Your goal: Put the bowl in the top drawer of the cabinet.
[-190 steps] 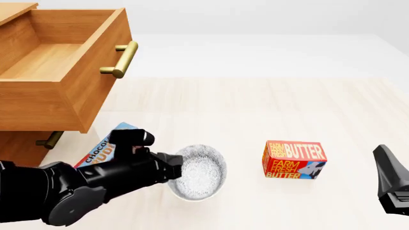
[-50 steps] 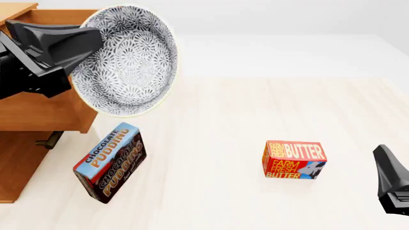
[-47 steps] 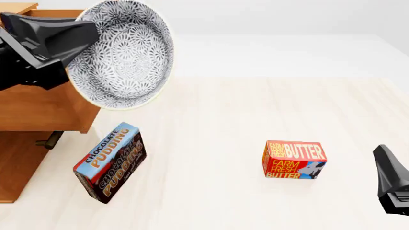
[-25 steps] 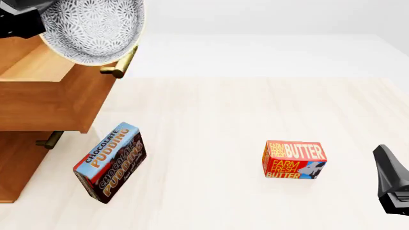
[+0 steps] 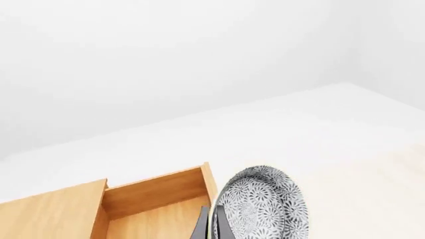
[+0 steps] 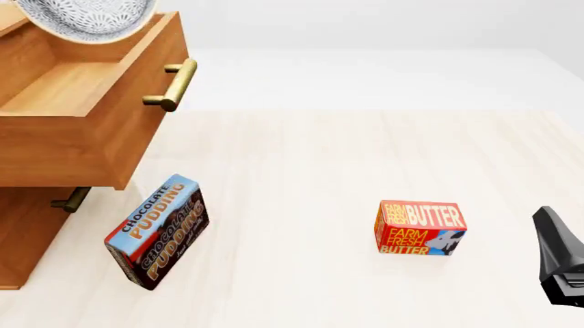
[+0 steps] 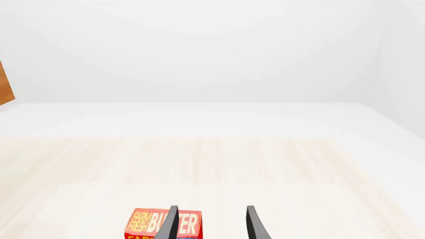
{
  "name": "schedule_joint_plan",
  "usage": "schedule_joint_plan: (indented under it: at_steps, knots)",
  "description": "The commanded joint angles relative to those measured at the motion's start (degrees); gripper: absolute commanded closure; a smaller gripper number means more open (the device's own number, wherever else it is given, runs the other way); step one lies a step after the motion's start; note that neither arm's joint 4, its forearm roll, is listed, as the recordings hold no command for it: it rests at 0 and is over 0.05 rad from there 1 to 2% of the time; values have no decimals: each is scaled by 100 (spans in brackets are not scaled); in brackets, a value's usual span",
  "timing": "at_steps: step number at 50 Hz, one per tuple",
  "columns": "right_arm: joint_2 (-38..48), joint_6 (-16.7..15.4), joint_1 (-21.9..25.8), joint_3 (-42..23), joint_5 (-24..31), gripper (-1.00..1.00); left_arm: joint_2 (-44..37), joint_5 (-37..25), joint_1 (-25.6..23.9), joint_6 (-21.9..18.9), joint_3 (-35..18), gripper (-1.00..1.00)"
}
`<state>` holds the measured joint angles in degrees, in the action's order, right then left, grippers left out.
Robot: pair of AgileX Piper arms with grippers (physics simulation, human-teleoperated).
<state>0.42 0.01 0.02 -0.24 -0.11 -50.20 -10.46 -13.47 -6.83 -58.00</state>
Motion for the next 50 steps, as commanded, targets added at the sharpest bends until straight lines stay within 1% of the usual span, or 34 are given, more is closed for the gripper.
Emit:
schedule_joint_plan:
  at_steps: [1, 3, 4, 6, 8, 10, 15, 34, 41, 50]
  knots:
    - [0, 0, 0, 0, 0, -100, -237, 100, 449, 61, -126, 100]
    - [1, 1, -1, 0, 0, -100, -396, 11, 517, 276, -216, 100]
    - [0, 1, 1, 0, 0, -100, -397, 10, 517, 276, -217, 100]
    - [0, 2, -1, 0, 0, -100, -344, 132, 688, 99, -164, 100]
    - [0, 1, 1, 0, 0, -100, -413, 102, 684, 160, -217, 100]
    - [0, 0, -1, 0, 0, -100, -506, 117, 821, 195, -250, 100]
    - [0, 1, -1, 0, 0, -100, -678, 191, 972, 254, -275, 100]
    - [-2, 1, 0, 0, 0, -100, -1290, 511, 1475, 316, -273, 100]
    - [0, 1, 0, 0, 0, -100, -1370, 682, 1586, 183, -176, 100]
    - [1, 0, 0, 0, 0, -100, -1544, 829, 1745, 170, -104, 100]
